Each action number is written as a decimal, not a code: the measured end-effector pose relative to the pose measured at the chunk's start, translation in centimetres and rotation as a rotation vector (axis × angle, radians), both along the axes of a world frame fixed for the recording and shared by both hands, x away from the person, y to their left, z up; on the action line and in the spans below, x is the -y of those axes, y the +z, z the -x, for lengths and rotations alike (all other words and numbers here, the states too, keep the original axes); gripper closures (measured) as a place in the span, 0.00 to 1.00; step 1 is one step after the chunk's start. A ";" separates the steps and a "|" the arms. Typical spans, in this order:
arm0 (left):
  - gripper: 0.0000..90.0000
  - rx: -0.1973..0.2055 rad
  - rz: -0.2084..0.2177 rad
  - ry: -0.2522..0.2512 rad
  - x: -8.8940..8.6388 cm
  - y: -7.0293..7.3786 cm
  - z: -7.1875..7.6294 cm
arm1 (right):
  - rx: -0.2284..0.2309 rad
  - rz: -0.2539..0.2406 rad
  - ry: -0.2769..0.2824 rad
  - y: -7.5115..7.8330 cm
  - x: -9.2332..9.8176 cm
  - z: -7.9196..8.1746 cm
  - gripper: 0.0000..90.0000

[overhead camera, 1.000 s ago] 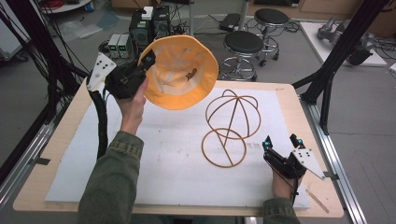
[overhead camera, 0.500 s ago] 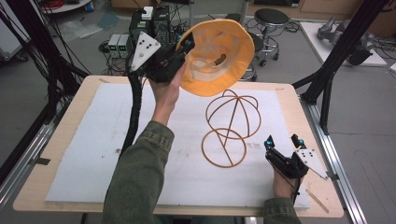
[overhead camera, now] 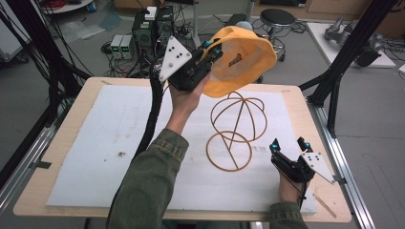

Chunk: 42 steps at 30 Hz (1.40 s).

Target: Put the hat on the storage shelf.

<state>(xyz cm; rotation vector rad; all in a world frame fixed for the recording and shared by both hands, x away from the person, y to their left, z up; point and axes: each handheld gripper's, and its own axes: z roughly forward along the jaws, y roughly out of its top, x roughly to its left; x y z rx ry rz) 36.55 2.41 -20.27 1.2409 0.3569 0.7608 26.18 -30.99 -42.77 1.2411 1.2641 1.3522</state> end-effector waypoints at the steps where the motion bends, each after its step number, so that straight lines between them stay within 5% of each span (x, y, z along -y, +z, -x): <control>1: 0.97 0.009 -0.012 -0.014 0.3 0.0 0.3 | 0.000 0.000 0.000 0.0 0.0 0.0 0.12; 12: 0.97 0.033 -0.095 -0.227 3.1 -2.5 4.3 | 0.000 -0.009 -0.013 0.0 0.2 0.0 0.12; 16: 0.97 0.037 -0.136 -0.260 3.7 -4.0 5.7 | 0.002 -0.013 -0.012 0.0 0.1 0.1 0.12; 28: 0.97 0.026 -0.164 -0.298 3.5 -7.5 7.4 | -0.002 -0.004 -0.014 0.0 0.2 0.0 0.12; 42: 0.96 -0.077 -0.195 -0.340 4.2 -12.0 7.7 | -0.002 -0.001 -0.015 0.0 0.4 -0.1 0.12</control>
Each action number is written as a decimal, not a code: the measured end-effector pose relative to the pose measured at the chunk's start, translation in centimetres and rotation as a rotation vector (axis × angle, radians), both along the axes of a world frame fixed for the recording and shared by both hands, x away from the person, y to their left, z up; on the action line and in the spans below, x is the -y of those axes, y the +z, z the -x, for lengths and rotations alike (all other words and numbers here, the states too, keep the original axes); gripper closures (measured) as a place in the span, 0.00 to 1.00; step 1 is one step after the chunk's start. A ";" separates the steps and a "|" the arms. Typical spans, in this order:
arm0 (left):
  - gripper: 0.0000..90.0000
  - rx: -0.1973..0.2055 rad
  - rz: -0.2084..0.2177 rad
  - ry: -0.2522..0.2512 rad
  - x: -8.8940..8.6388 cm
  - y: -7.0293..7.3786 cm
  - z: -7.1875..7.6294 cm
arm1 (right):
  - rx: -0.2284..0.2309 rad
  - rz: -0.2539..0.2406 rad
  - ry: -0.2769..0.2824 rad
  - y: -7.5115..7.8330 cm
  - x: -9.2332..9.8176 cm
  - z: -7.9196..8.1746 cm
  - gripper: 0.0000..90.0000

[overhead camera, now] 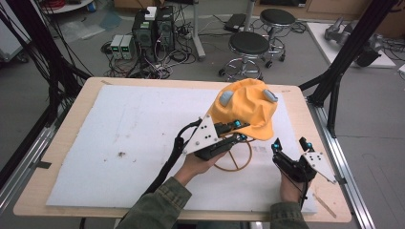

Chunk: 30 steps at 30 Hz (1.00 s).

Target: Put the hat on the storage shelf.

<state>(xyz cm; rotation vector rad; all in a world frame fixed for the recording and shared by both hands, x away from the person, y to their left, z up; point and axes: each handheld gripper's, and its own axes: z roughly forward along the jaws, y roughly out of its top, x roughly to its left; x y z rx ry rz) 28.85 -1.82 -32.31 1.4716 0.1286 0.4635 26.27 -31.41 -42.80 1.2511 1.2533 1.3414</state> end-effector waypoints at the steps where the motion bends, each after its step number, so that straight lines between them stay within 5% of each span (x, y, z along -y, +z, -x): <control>1: 0.96 -0.012 0.002 0.001 0.0 -0.4 -0.1 | 0.000 0.000 0.000 0.0 0.0 0.0 0.12; 14: 0.93 -0.069 -0.019 -0.005 -0.5 -2.6 -0.2 | -0.004 0.004 -0.002 0.0 0.0 0.0 0.12; 21: 0.72 -0.064 -0.024 0.015 -0.5 -2.7 0.0 | -0.003 0.006 -0.011 0.0 0.0 0.1 0.12; 30: 0.60 -0.057 -0.047 0.034 -0.9 -2.7 0.2 | -0.007 0.002 -0.016 0.0 0.0 0.0 0.12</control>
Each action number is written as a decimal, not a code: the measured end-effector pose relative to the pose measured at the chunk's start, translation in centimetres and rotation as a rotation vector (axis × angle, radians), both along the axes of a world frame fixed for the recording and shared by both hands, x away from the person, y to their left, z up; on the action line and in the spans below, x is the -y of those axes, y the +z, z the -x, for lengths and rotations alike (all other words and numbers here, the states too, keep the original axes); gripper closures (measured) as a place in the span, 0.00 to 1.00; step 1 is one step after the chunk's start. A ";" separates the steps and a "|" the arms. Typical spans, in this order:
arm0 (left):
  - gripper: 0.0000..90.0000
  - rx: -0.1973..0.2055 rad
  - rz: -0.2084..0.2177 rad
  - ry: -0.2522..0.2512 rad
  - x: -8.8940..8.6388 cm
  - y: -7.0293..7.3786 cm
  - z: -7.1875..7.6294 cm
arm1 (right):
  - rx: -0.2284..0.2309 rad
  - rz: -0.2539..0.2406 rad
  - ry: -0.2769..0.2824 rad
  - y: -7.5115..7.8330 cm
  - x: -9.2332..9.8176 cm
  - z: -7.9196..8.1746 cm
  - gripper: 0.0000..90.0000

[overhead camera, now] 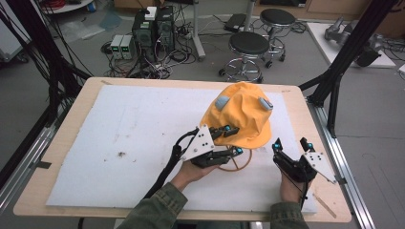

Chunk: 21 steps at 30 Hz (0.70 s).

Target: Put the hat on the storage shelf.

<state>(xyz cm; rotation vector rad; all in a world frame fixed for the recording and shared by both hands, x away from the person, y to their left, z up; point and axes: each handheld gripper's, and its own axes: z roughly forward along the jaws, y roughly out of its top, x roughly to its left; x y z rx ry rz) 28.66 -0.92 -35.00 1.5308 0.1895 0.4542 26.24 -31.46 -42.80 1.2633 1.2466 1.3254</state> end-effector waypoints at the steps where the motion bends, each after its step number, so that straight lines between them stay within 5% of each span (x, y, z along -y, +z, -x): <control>1: 0.58 -0.001 0.000 0.005 0.0 0.0 0.0 | -0.002 0.000 0.001 0.0 0.0 0.0 0.12; 10: 0.49 0.030 -0.029 0.035 -0.2 0.0 0.4 | 0.006 -0.004 -0.003 0.0 0.0 0.1 0.12; 21: 0.30 0.030 -0.028 0.005 -0.7 0.3 1.0 | 0.004 -0.002 -0.004 0.0 0.0 0.1 0.12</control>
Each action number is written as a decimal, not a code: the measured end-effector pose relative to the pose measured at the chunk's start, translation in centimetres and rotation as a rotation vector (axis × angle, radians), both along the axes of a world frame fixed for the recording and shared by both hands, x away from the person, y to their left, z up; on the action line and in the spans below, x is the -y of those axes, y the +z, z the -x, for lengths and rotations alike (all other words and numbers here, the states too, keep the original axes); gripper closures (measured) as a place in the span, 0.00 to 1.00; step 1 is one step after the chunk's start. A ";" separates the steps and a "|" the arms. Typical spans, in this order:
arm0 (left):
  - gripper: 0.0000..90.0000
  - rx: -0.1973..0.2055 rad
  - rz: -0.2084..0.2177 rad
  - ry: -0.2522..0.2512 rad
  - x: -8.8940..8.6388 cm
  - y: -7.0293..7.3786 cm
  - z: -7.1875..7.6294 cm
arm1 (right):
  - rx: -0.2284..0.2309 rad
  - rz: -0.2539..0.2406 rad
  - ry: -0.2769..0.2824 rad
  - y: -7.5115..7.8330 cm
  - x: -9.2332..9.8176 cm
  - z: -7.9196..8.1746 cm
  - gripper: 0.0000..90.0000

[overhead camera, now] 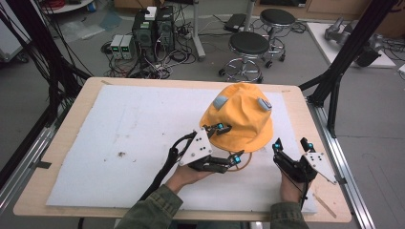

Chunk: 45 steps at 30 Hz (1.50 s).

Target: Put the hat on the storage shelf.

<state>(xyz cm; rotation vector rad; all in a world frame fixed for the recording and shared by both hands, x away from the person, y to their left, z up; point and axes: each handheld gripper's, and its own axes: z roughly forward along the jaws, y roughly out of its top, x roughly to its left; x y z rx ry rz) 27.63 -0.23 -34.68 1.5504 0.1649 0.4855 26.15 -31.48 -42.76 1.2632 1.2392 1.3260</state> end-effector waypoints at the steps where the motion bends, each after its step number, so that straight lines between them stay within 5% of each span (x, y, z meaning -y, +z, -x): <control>1: 0.29 0.000 0.003 0.003 -0.1 0.0 0.0 | -0.001 -0.001 0.001 0.0 0.0 0.0 0.12; 18: 0.30 0.017 0.047 0.042 -1.9 0.9 0.3 | 0.000 -0.007 0.005 0.0 -0.1 0.0 0.12; 29: 0.30 0.041 0.099 0.154 -5.8 2.6 0.1 | -0.004 -0.008 0.010 0.0 -0.2 0.0 0.12; 45: 0.29 0.038 0.140 0.336 -11.9 3.1 -0.7 | -0.002 -0.006 0.013 0.0 -0.4 0.1 0.12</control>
